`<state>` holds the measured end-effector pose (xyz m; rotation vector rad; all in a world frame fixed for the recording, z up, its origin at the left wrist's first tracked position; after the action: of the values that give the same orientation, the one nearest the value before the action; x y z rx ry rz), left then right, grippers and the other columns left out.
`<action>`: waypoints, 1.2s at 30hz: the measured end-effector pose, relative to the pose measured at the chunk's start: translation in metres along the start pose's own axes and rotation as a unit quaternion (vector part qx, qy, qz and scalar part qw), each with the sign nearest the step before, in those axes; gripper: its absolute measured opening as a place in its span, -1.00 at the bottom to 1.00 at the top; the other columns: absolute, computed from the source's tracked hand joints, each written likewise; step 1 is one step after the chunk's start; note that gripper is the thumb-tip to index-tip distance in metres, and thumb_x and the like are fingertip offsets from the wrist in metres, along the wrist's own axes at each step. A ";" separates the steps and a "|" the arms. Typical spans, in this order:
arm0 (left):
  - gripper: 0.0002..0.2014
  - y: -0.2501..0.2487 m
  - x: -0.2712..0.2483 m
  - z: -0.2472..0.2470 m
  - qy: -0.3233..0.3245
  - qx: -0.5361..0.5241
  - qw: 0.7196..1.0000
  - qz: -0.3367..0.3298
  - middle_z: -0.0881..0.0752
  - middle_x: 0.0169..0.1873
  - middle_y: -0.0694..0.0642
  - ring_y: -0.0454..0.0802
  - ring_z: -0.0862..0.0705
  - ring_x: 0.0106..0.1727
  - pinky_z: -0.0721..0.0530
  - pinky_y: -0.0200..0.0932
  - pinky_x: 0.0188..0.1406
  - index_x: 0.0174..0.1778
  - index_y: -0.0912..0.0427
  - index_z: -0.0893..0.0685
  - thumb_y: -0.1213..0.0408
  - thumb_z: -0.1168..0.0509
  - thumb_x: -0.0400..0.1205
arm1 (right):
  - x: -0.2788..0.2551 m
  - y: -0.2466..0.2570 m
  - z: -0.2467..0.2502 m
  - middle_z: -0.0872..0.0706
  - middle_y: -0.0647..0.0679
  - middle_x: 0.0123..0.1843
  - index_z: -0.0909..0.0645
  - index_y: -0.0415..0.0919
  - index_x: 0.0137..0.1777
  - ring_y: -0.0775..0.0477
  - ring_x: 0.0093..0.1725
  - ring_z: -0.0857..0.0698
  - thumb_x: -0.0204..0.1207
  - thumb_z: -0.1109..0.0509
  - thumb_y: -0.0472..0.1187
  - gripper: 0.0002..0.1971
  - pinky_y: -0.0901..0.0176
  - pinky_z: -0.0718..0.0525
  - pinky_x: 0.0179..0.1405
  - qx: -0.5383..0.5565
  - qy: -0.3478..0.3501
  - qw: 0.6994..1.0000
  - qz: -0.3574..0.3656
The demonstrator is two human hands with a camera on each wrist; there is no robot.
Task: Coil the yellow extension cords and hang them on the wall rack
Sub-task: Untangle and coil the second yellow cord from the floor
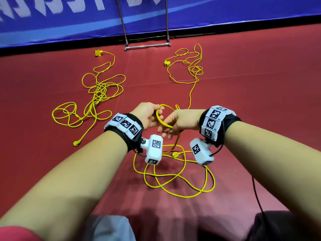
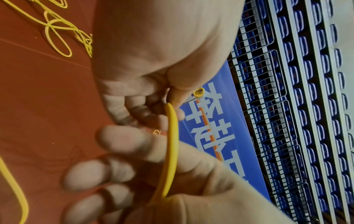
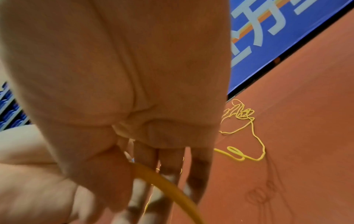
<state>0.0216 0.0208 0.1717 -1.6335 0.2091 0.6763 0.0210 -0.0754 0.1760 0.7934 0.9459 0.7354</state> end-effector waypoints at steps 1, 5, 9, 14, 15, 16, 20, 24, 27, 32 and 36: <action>-0.74 -0.003 -0.001 -0.002 0.006 0.005 1.000 -0.006 -0.55 -0.54 -0.05 -0.08 -0.52 -0.42 -0.57 -0.16 -0.34 -0.16 0.17 -0.64 0.28 -0.11 0.78 | 0.000 -0.006 0.001 -0.80 -0.14 0.00 -0.69 -0.15 0.13 -0.07 -0.11 -0.77 0.40 -0.15 -0.71 -0.46 0.13 -0.59 -0.13 0.020 -0.006 1.000 -0.019; -0.80 -0.014 -0.010 -0.018 0.048 0.030 0.998 -0.040 -0.61 -0.47 -0.01 -0.10 -0.54 -0.48 -0.64 -0.14 -0.31 -0.10 0.20 -0.64 0.39 -0.14 0.74 | -0.006 -0.039 0.026 -0.80 -0.17 -0.01 -0.56 -0.24 0.26 -0.17 -0.07 -0.77 0.53 -0.02 -0.59 -0.55 0.11 -0.60 -0.14 0.137 -0.099 0.981 -0.094; -0.79 -0.020 -0.017 -0.036 0.094 0.127 0.983 -0.096 -0.68 -0.34 0.09 -0.10 -0.53 -0.48 -0.55 -0.20 -0.43 -0.05 0.25 -0.69 0.50 -0.15 0.73 | -0.020 -0.061 0.060 -0.75 -0.23 -0.10 -0.43 -0.18 0.11 -0.20 -0.16 -0.75 0.79 -0.05 -0.15 -0.84 0.04 -0.63 -0.17 0.360 -0.234 0.897 -0.103; -0.83 -0.001 -0.029 -0.063 0.194 0.266 0.941 -0.081 -0.82 -0.25 0.16 -0.06 -0.66 -0.37 -0.48 -0.18 -0.26 -0.06 0.25 -0.79 0.52 -0.31 0.64 | -0.027 -0.070 0.082 -0.75 -0.06 -0.35 -0.45 -0.18 -0.10 0.02 -0.41 -0.72 0.77 -0.14 -0.07 -0.75 0.20 -0.63 -0.40 0.426 -0.306 0.846 -0.094; -0.83 0.004 -0.031 -0.065 0.200 0.289 0.933 -0.072 -0.80 -0.18 0.23 -0.03 -0.68 -0.34 -0.47 -0.18 -0.27 -0.07 0.24 -0.80 0.53 -0.32 0.61 | -0.026 -0.069 0.080 -0.72 -0.03 -0.39 -0.48 -0.18 -0.13 0.07 -0.47 -0.70 0.77 -0.15 -0.17 -0.77 0.22 -0.62 -0.42 0.411 -0.302 0.854 -0.101; -0.81 0.007 -0.031 -0.064 0.195 0.310 0.928 -0.065 -0.78 -0.14 0.28 0.00 -0.69 -0.31 -0.46 -0.19 -0.29 -0.08 0.23 -0.82 0.53 -0.32 0.58 | -0.026 -0.068 0.078 -0.69 -0.03 -0.38 -0.49 -0.18 -0.16 0.08 -0.49 -0.68 0.76 -0.15 -0.24 -0.76 0.23 -0.61 -0.42 0.393 -0.299 0.864 -0.102; -0.82 0.004 -0.022 -0.040 0.100 0.293 0.949 -0.053 -0.83 -0.09 0.14 -0.01 -0.71 -0.20 -0.56 -0.19 -0.26 -0.03 0.19 -0.76 0.41 -0.25 0.62 | -0.026 -0.054 0.075 -0.68 -0.11 -0.28 -0.52 -0.19 0.05 0.02 -0.46 -0.74 0.72 -0.17 -0.39 -0.86 0.23 -0.64 -0.40 0.347 -0.271 0.895 -0.068; -0.81 0.000 -0.005 -0.006 0.013 0.156 0.987 -0.025 -0.80 -0.06 0.10 -0.03 -0.69 -0.15 -0.63 -0.13 -0.17 0.15 0.17 -0.61 0.21 -0.17 0.73 | -0.017 -0.047 0.067 -0.72 -0.10 -0.19 -0.59 -0.13 0.29 -0.01 -0.28 -0.73 0.69 -0.12 -0.50 -0.64 0.10 -0.68 -0.19 0.326 -0.216 0.920 -0.033; -0.82 0.008 0.000 0.003 0.030 0.030 0.999 0.022 -0.79 0.04 0.21 0.13 -0.74 0.08 -0.63 0.04 0.08 0.09 0.18 -0.52 0.20 -0.08 0.72 | -0.011 -0.035 0.052 -0.74 -0.04 -0.24 -0.61 -0.11 0.31 0.00 -0.26 -0.73 0.68 -0.11 -0.54 -0.58 0.10 -0.66 -0.16 0.293 -0.155 0.943 -0.013; -0.71 0.003 0.001 -0.003 0.077 -0.103 0.991 0.024 -0.81 -0.07 0.18 0.18 -0.76 0.03 -0.66 0.07 0.08 -0.06 0.21 -0.56 0.09 -0.06 0.76 | -0.005 -0.024 0.018 -0.74 -0.03 -0.26 -0.65 -0.12 0.20 0.01 -0.24 -0.76 0.65 -0.14 -0.57 -0.60 0.10 -0.65 -0.09 0.215 -0.036 0.976 -0.017; -0.79 -0.012 -0.006 -0.007 0.051 -0.047 0.996 -0.048 -0.64 -0.30 0.09 0.04 -0.65 -0.32 -0.72 0.01 -0.16 -0.04 0.22 -0.64 0.27 -0.12 0.77 | -0.007 -0.030 0.010 -0.78 -0.10 -0.15 -0.67 -0.19 0.14 -0.10 -0.12 -0.78 0.68 -0.19 -0.46 -0.72 0.07 -0.65 -0.06 0.187 -0.015 0.981 -0.059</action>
<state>0.0247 0.0147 0.1851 -1.7580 0.1735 0.5381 0.0332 -0.0985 0.1576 1.0629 1.1102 0.4451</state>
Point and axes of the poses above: each hand's wrist, its own x-axis towards the middle knuckle, its own z-axis out of the back of the hand, y = z × x, the point moved 10 cm from there along x, towards the middle knuckle
